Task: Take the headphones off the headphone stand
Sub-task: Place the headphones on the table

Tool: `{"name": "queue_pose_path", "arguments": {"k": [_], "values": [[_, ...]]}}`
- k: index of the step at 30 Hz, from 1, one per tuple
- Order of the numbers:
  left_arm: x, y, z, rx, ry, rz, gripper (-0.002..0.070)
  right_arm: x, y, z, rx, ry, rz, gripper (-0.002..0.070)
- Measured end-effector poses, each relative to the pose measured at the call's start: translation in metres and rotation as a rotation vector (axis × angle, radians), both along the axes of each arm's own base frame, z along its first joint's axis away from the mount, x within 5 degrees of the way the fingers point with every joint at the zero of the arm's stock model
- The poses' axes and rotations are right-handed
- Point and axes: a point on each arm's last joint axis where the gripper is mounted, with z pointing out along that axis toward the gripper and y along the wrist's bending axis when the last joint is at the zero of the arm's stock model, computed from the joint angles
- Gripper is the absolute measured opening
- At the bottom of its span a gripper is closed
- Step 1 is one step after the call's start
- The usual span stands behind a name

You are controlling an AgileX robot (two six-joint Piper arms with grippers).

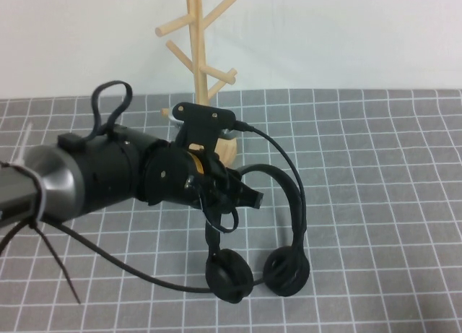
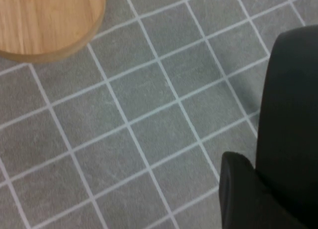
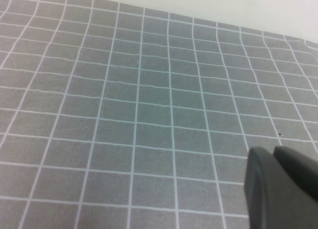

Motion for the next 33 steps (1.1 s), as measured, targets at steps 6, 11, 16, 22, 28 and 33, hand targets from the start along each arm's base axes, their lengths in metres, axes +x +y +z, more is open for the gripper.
{"name": "queue_pose_path", "arguments": {"k": [6, 11, 16, 22, 28, 33], "values": [[0.006, 0.001, -0.009, 0.012, -0.001, 0.003, 0.0181, 0.000, 0.000, 0.000, 0.000, 0.000, 0.000, -0.0009], [0.008, 0.004, -0.012, 0.033, -0.007, -0.003, 0.0225, 0.000, 0.000, 0.000, 0.000, 0.000, 0.000, -0.0009], [0.008, 0.004, -0.012, 0.048, -0.013, -0.016, 0.0394, 0.000, 0.000, 0.000, 0.000, 0.000, 0.000, -0.0009], [0.007, 0.005, -0.005, 0.043, -0.032, -0.019, 0.0435, 0.000, 0.000, 0.000, 0.000, 0.000, 0.000, -0.0009], [0.001, 0.011, 0.021, 0.026, -0.093, -0.031, 0.0438, 0.000, 0.000, 0.000, 0.000, 0.000, 0.000, -0.0009], [-0.006, 0.016, 0.030, 0.056, -0.074, -0.039, 0.0438, 0.000, 0.000, 0.000, 0.000, 0.000, 0.000, -0.0009]]}}
